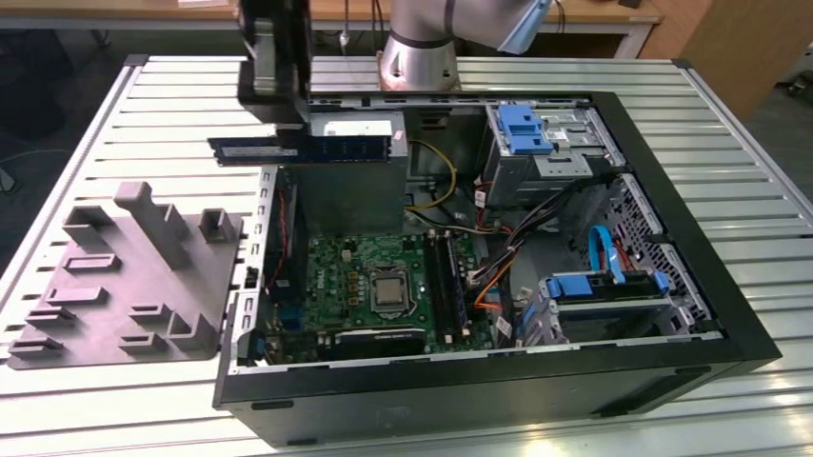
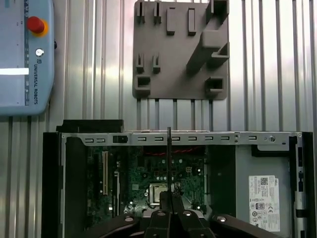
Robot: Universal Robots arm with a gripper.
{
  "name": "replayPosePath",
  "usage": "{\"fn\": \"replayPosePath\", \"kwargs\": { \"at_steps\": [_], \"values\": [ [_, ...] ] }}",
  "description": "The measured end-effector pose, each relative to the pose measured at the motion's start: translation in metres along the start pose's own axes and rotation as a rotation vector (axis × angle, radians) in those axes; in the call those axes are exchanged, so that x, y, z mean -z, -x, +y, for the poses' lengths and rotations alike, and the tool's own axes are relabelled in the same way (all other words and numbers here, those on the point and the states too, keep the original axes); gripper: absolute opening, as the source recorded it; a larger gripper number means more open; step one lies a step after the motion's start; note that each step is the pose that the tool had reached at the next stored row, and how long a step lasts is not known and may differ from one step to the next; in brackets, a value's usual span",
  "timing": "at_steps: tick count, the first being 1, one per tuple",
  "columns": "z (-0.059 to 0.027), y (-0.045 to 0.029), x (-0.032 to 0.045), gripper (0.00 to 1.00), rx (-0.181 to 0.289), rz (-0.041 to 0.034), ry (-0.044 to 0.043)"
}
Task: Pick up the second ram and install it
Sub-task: 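Pick up the second ram and move it above second insertion slot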
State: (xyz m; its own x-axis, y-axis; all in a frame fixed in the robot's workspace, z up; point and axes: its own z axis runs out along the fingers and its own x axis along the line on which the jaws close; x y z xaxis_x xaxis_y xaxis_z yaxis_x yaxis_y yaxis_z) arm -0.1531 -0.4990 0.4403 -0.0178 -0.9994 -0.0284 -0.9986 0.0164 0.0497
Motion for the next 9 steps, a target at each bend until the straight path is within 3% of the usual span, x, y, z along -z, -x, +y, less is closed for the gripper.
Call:
{"fn": "replayPosePath", "kwargs": {
  "at_steps": [9],
  "values": [
    [-0.0332, 0.0011, -0.0021, 0.11, 0.000, 0.0000, 0.0011]
  ]
}}
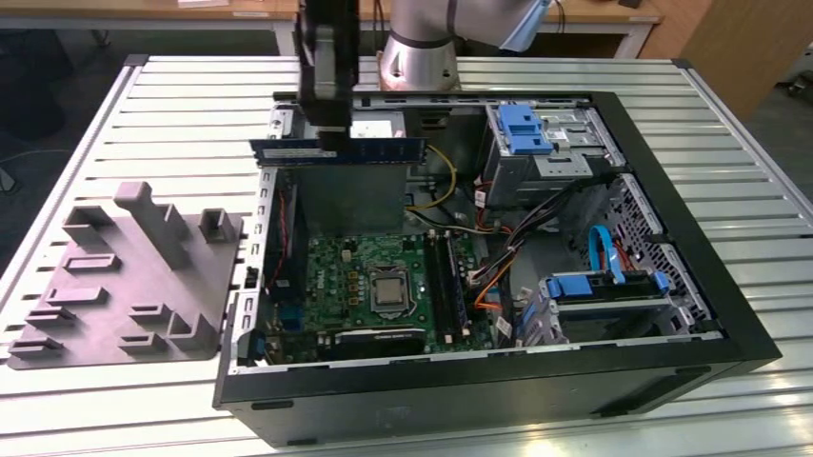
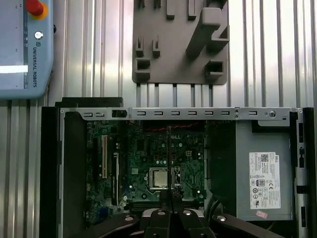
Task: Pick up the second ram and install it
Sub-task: 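Pick up the second ram and move it above second insertion slot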
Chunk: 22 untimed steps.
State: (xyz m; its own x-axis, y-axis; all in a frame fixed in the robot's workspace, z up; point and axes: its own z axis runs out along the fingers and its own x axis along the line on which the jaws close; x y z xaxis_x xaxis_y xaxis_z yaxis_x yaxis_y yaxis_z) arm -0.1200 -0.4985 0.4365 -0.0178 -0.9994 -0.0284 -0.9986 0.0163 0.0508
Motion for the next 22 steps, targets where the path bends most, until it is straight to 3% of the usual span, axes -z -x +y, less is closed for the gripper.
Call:
{"fn": "replayPosePath", "kwargs": {
  "at_steps": [5, 8, 14, 22],
  "values": [
    [-0.0199, 0.0007, -0.0047, 0.11, 0.000, 0.0002, 0.0023],
    [-0.0264, 0.0015, -0.0097, 0.11, 0.000, 0.0000, 0.0033],
    [-0.0269, 0.0017, -0.0109, 0.11, 0.001, -0.0002, 0.0034],
    [-0.0274, 0.0013, -0.0210, 0.11, 0.014, -0.0082, 0.0016]
  ]
}}
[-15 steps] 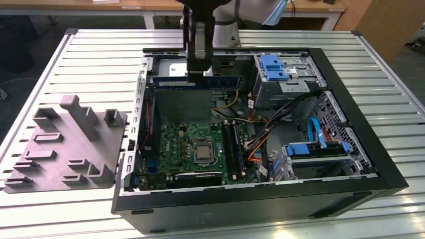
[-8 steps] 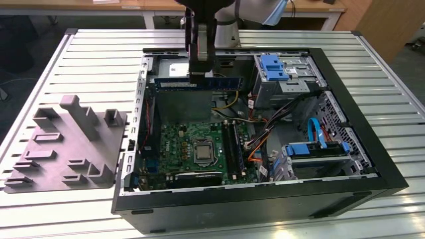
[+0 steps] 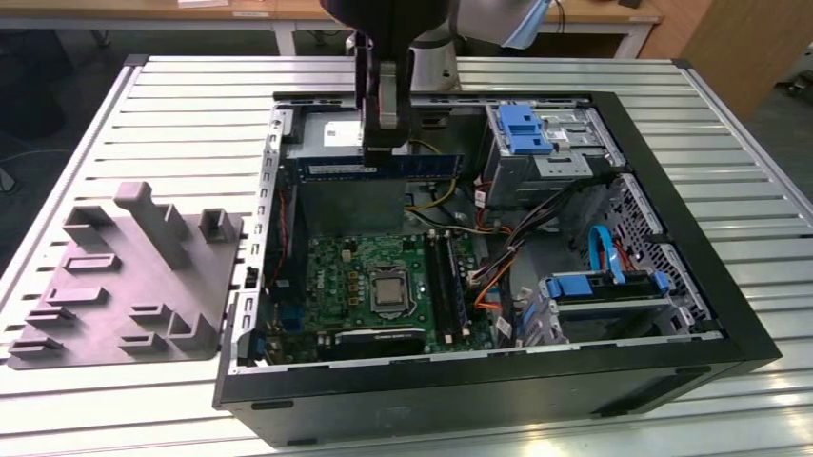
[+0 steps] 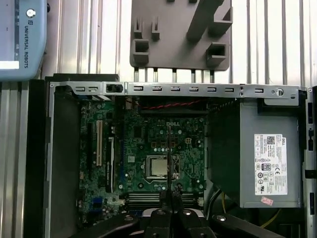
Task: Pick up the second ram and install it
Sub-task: 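Pick up the second ram and move it above second insertion slot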
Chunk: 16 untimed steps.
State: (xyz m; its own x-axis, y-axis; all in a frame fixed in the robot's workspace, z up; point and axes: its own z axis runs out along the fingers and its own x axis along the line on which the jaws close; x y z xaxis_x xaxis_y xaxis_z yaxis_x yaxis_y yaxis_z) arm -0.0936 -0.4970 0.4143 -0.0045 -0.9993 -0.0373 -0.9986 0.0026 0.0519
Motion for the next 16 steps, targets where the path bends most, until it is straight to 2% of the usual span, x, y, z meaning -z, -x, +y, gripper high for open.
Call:
{"fn": "replayPosePath", "kwargs": {
  "at_steps": [16],
  "values": [
    [-0.0002, -0.0001, -0.0034, 0.11, 0.001, -0.0006, 0.0000]
  ]
}}
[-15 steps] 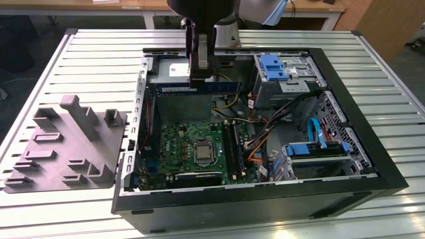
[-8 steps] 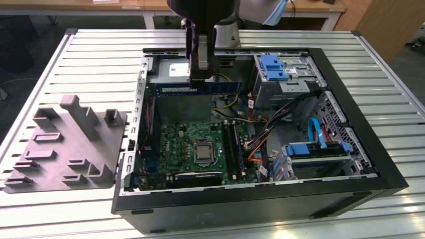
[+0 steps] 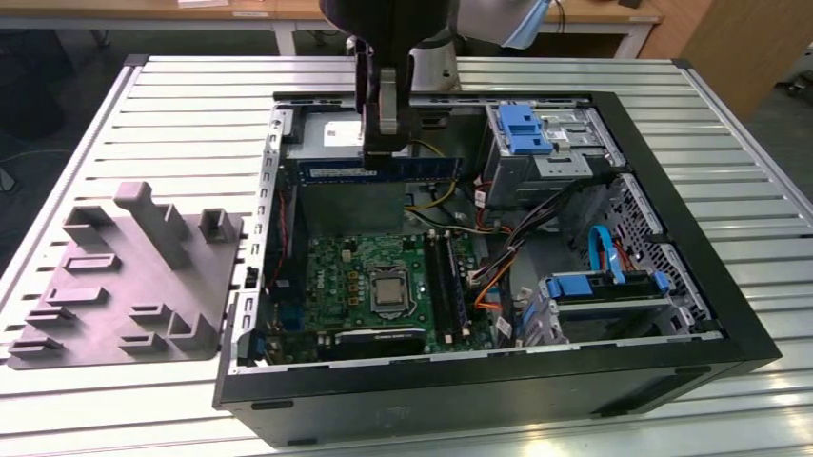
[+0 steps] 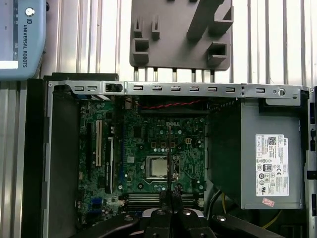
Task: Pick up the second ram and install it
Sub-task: 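Pick up the second ram and move it above second insertion slot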
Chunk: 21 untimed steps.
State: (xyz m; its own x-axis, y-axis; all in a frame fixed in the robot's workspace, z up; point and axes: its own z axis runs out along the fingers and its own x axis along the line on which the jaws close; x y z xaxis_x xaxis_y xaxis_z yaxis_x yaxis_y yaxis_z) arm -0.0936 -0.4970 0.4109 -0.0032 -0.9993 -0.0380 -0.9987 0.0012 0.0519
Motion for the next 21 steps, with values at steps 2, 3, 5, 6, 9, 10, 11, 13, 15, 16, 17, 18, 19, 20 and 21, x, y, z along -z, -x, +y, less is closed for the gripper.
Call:
{"fn": "replayPosePath", "kwargs": {
  "at_steps": [2, 3, 5, 6, 9, 10, 11, 13, 15, 16, 17, 18, 19, 20, 21],
  "values": [
    [-0.0001, 0.0000, -0.0018, 0.11, 0.001, -0.0002, 0.0000],
    [-0.0001, 0.0000, -0.0025, 0.11, 0.001, -0.0002, 0.0001],
    [-0.0002, -0.0001, -0.0037, 0.11, 0.001, -0.0001, 0.0001],
    [-0.0002, -0.0001, -0.0042, 0.11, 0.002, -0.0002, 0.0001],
    [-0.0003, -0.0002, -0.0055, 0.11, 0.002, -0.0001, 0.0001],
    [-0.0003, -0.0002, -0.0059, 0.11, 0.002, -0.0001, 0.0002],
    [-0.0003, -0.0002, -0.0063, 0.11, 0.003, -0.0001, 0.0002],
    [-0.0004, -0.0003, -0.0073, 0.11, 0.003, -0.0001, 0.0002],
    [-0.0005, -0.0003, -0.0087, 0.11, 0.004, -0.0001, 0.0002],
    [-0.0005, -0.0004, -0.0096, 0.11, 0.004, -0.0003, 0.0002],
    [-0.0005, -0.0004, -0.0107, 0.11, 0.005, -0.0003, 0.0002],
    [-0.0006, -0.0004, -0.0119, 0.11, 0.006, -0.0004, 0.0003],
    [-0.0007, -0.0005, -0.0135, 0.11, 0.006, -0.0007, 0.0003],
    [-0.0008, -0.0006, -0.0155, 0.11, 0.007, -0.0011, 0.0003],
    [-0.0009, -0.0006, -0.0172, 0.11, 0.008, -0.0013, 0.0003]
  ]
}}
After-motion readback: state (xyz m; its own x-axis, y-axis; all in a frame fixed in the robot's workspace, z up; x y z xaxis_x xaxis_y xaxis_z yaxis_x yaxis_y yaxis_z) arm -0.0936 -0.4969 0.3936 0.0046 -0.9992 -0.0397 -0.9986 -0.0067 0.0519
